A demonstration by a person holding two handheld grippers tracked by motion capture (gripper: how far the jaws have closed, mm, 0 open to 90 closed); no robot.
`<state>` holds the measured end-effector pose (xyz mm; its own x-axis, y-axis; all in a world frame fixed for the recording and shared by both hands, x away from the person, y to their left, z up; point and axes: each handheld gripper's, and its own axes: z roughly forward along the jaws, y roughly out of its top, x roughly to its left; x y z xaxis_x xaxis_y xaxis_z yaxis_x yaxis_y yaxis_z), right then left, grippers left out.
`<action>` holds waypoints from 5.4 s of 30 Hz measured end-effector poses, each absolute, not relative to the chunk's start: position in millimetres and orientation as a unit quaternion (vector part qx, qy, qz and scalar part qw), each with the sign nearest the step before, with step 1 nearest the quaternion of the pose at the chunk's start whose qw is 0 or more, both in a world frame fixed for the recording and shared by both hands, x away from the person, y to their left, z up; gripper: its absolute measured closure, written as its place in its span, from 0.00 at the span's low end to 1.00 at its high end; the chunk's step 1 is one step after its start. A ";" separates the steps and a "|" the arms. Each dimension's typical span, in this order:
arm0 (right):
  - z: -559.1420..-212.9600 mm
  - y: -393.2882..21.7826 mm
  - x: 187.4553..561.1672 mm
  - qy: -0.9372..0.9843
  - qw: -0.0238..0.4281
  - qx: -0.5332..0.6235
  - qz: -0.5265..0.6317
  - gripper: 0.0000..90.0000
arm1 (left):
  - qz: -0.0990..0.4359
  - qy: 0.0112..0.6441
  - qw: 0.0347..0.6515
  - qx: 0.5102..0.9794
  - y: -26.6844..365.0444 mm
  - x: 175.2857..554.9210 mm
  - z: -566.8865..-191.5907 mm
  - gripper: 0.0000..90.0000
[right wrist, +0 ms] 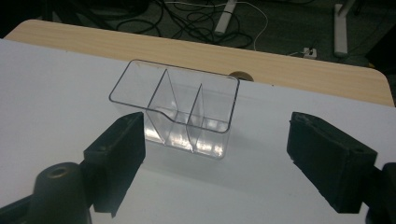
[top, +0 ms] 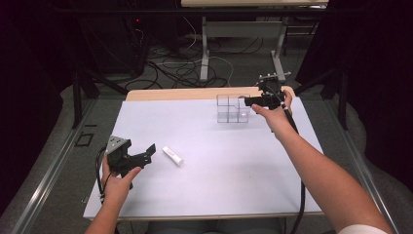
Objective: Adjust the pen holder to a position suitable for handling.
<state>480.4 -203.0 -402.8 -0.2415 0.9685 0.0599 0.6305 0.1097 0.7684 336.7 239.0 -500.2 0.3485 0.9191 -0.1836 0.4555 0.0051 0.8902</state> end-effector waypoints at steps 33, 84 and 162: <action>-447.2 -205.8 537.9 0.693 0.195 0.625 0.302 0.57 | 0.238 0.526 0.477 0.663 241.5 338.0 -503.0 0.03; -476.9 -192.2 559.7 0.688 0.183 0.655 0.255 0.90 | 0.232 0.536 0.478 0.656 244.9 338.2 -503.7 0.06; -474.5 -140.7 469.2 0.711 0.051 0.640 0.287 0.91 | 0.233 0.526 0.470 0.670 235.6 340.9 -505.7 0.08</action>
